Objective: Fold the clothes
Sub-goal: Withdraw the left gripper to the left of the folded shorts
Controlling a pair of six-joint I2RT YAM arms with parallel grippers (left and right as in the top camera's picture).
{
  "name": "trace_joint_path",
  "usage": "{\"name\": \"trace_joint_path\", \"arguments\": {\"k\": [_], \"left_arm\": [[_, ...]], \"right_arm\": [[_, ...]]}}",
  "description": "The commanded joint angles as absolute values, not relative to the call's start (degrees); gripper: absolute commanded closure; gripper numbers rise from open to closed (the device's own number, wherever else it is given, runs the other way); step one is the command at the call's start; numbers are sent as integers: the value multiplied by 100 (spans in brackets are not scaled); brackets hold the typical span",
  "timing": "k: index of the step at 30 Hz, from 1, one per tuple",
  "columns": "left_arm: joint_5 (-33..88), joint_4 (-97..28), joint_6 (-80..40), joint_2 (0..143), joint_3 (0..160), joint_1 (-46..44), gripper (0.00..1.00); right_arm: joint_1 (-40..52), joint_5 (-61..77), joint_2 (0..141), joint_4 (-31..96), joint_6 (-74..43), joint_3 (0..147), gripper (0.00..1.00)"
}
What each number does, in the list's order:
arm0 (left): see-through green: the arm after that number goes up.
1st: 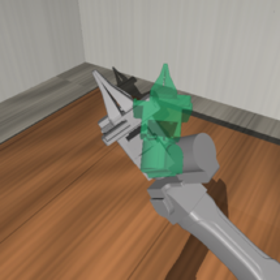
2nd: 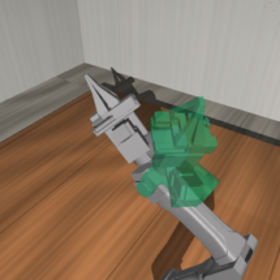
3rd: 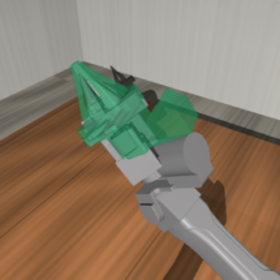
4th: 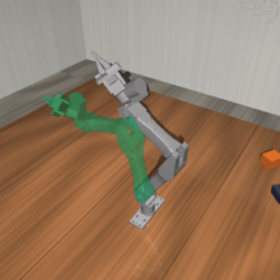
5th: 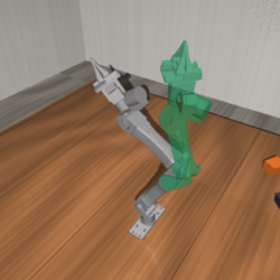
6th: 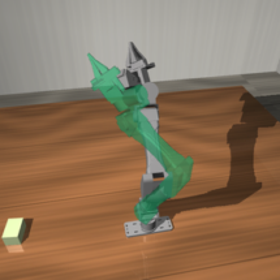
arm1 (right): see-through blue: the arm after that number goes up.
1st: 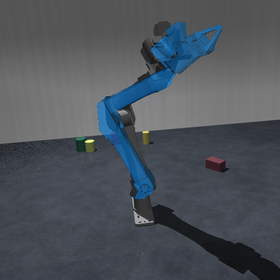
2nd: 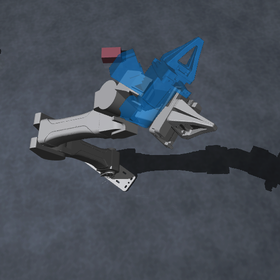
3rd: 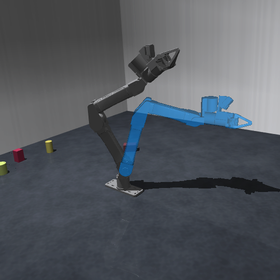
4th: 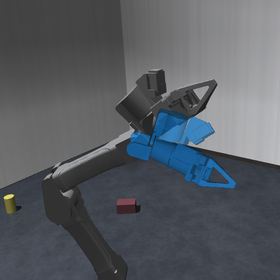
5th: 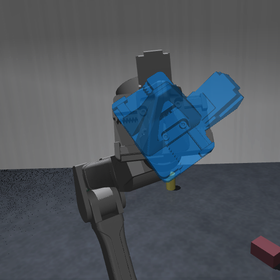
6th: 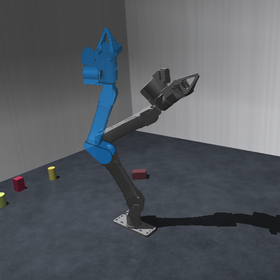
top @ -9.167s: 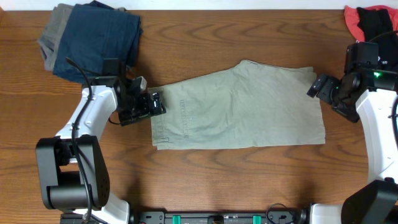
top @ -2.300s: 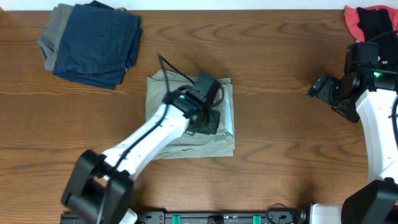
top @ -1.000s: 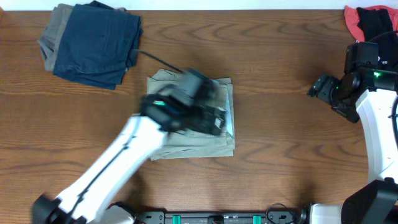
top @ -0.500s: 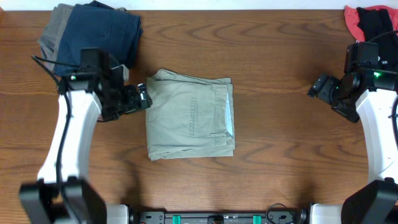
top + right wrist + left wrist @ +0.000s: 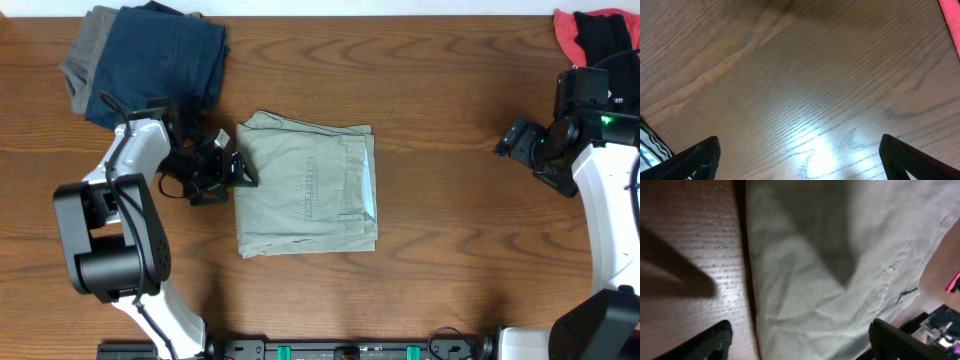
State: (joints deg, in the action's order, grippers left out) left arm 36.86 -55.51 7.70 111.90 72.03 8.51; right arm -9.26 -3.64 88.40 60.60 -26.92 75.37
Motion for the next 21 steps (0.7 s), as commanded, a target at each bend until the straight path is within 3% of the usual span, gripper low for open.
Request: {"name": "trace_joint_path", "arguments": {"k": [1,11,18,19,21], "left_arm": [[3861,-5500,941,11375,7146,845,16],[3861,-5113,941,11607,6805,827,25],[3857,-5065,854,11605,6805,827,76],[3822,-5050,760,11605,6823,827,89],[3658,-5057,473,11605,6899,827,94]], "right_arm": [[-937,-410,8777,6066,-2650,7570,1],[-937,-410,8777,6066,-2650,7570,1],[-937,-410,8777,6066,-2650,7570,1],[-937,-410,8777,6066,-2650,7570,1],[-937,-410,8777,6066,-2650,7570,1]]}}
